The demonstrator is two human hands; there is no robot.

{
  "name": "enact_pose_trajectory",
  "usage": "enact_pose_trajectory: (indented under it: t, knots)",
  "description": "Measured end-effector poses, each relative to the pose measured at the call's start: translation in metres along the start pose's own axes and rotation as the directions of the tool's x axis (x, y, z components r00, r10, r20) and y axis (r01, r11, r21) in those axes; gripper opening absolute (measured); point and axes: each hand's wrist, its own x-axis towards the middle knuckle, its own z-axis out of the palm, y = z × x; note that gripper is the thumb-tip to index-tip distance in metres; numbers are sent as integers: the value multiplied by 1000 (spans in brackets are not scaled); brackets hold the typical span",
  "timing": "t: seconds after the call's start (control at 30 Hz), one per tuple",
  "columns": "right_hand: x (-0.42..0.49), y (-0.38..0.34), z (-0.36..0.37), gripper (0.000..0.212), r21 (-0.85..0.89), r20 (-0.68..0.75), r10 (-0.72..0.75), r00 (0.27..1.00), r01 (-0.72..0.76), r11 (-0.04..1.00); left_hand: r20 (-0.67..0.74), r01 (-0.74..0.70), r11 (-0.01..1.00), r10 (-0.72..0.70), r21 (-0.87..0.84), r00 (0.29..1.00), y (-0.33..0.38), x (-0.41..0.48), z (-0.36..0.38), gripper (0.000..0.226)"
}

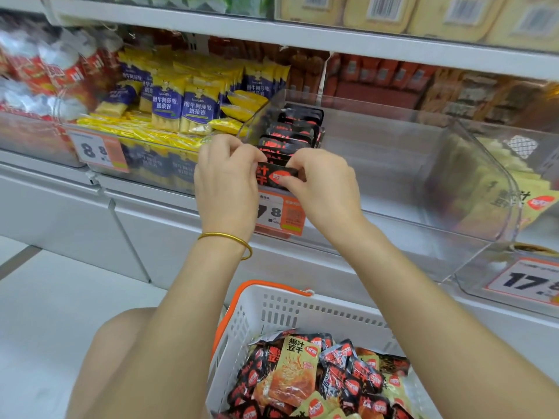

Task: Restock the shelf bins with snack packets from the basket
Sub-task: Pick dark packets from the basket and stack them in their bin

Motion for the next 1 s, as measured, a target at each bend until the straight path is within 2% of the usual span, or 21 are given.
enact_pose_trajectory:
  t: [0.1,0.17,0.27,0.33,0.4,0.5,0.57,0.63,0.67,0.73,0.8,0.9,0.93,0.97,1.0]
  knots:
    - [0,-1,1,14,16,21,-1,1000,0,1000,-17,-10,1000,10,11,1000,1,-3,0,18]
    - [-6,4,-4,12,103,6,-2,1000,1,995,-60,-17,1000,18,16,998,7,-9,-6,21]
    - [-36,25,-16,15,277,-185,59,981,-6,961,-68,-42,998,39,-38,997,25,-31,-17,22]
    - [-61,43,-24,13,293,-325,43,945,58,954,28,-82,992,85,-97,996,37,-47,-18,21]
    - [-85,58,-27,13,256,-412,-17,911,134,957,210,-133,983,158,-129,965,43,-62,-10,20]
    - [-115,78,-20,17,236,-409,-62,910,171,957,517,-202,970,242,-134,821,51,-88,5,20]
    - [-129,95,-6,17,242,-260,-15,965,80,967,711,-222,972,209,-76,672,56,-103,13,21]
    - [-141,118,18,18,196,57,92,994,-101,975,829,-244,970,143,-8,541,57,-111,22,21]
    - [-148,131,34,19,124,235,154,960,-187,975,856,-248,969,125,3,501,57,-113,24,21]
    - [-168,158,66,21,-42,496,286,820,-306,951,875,-242,970,110,9,472,57,-115,28,21]
    - [-194,177,94,23,-193,654,348,672,-297,935,880,-246,969,100,20,464,58,-116,30,21]
    - [-231,184,123,41,-276,813,357,460,-236,932,893,-263,964,79,46,444,58,-117,30,23]
    - [-239,182,129,44,-289,834,355,423,-214,933,898,-263,964,74,48,434,57,-117,30,24]
    - [-244,182,134,40,-289,834,354,422,-212,933,902,-261,964,68,51,427,57,-117,30,25]
    - [-245,181,136,28,-295,823,363,436,-219,930,905,-256,965,61,55,422,56,-117,31,25]
